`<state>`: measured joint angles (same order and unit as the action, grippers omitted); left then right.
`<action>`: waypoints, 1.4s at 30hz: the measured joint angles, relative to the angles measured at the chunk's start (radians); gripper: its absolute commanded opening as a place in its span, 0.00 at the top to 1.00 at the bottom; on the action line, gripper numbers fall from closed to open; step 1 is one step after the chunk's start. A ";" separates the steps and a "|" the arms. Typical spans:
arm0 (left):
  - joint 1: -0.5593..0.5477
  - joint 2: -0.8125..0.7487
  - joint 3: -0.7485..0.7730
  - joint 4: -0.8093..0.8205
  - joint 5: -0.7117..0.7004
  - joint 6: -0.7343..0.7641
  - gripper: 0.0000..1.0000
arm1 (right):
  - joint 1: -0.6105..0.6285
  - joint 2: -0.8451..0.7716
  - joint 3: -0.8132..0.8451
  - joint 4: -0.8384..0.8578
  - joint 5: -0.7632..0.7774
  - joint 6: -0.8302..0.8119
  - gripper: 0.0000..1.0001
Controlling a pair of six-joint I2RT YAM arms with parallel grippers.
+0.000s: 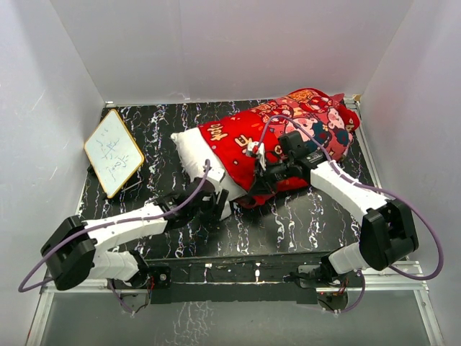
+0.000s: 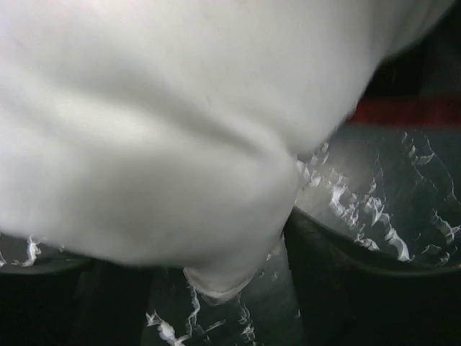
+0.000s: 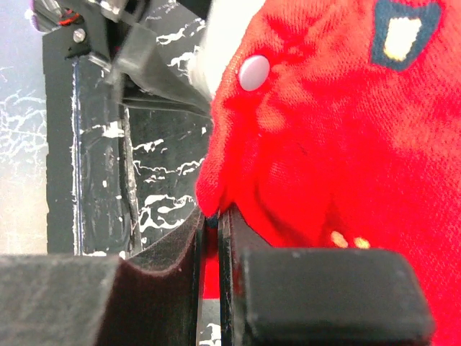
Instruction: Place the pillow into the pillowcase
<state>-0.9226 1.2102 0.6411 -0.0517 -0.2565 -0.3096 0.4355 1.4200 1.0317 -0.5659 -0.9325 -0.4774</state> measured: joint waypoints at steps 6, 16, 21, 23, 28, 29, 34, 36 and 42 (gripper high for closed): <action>0.022 0.080 0.168 0.032 0.046 0.023 1.00 | 0.000 0.001 0.225 -0.122 -0.031 -0.046 0.92; 0.031 0.000 0.495 0.094 0.403 -0.163 1.00 | 0.027 0.086 0.760 0.140 -0.156 0.221 0.92; 0.126 -0.122 0.373 0.230 0.565 -0.404 1.00 | 0.129 0.101 0.652 0.245 -0.160 0.296 0.82; 0.225 -0.182 0.247 0.281 0.596 -0.505 1.00 | 0.134 0.097 0.576 0.255 -0.121 0.294 0.75; 0.444 -0.253 -0.084 0.388 0.600 -0.708 1.00 | 0.097 0.093 0.428 0.164 -0.051 0.219 0.32; 0.471 -0.252 -0.138 0.428 0.595 -0.747 1.00 | 0.088 0.086 0.415 0.136 -0.052 0.193 0.24; 0.506 -0.234 -0.235 0.608 0.590 -0.857 1.00 | 0.051 -0.072 0.359 0.032 -0.070 0.095 0.04; 0.506 -0.209 -0.235 0.653 0.594 -0.871 1.00 | 0.040 -0.169 0.335 0.032 -0.055 0.066 0.01; 0.507 -0.153 -0.235 0.725 0.618 -0.888 1.00 | 0.037 -0.244 0.124 0.139 0.096 0.090 0.01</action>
<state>-0.4160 1.0576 0.4065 0.6731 0.3614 -1.1973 0.4728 1.1759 1.1557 -0.4267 -0.8364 -0.3874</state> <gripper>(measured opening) 0.065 0.997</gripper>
